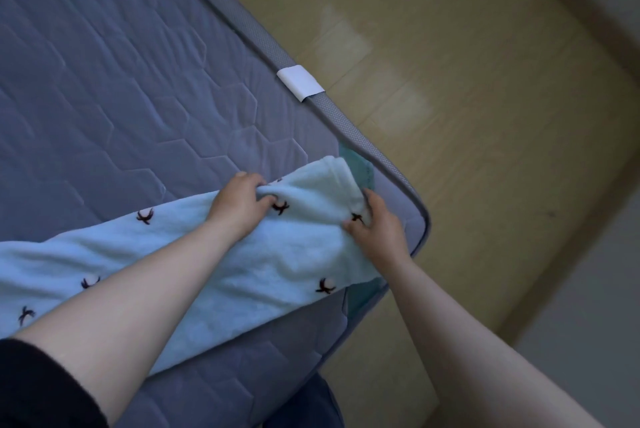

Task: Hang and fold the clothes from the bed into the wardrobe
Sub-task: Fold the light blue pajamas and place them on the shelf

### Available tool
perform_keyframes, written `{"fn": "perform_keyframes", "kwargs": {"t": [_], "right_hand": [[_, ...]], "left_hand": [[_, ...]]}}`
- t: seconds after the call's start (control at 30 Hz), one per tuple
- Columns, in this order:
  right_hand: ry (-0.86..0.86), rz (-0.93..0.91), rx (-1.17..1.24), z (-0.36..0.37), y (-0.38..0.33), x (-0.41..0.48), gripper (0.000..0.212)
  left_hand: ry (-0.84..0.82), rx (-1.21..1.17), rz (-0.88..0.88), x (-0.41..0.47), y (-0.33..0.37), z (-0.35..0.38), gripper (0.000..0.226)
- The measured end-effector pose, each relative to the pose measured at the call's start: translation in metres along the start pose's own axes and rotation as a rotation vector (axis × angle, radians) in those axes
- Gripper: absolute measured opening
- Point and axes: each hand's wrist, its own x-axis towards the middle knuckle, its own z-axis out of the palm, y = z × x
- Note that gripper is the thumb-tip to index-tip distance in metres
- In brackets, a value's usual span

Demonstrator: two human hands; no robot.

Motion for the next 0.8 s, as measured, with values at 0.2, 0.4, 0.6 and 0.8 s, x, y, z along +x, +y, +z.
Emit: {"fn": "perform_keyframes", "kwargs": {"t": [0.2,0.4,0.6,0.8], "right_hand": [[0.094,0.012,-0.025,0.011,-0.021,0.017,0.04],[-0.077,0.159,-0.01,0.01,-0.02,0.019,0.031],[0.078,0.183,-0.072,0.017,-0.02,0.005,0.028],[0.076,0.14,0.047,0.01,-0.035,-0.004,0.029]], "left_hand": [[0.053,-0.204,-0.014,0.0,-0.001,0.004,0.029],[-0.072,-0.146,-0.098,-0.004,-0.003,0.012,0.05],[0.041,-0.252,-0.006,-0.019,-0.013,0.005,0.051],[0.104,-0.333,-0.003,-0.052,-0.03,0.001,0.04]]}}
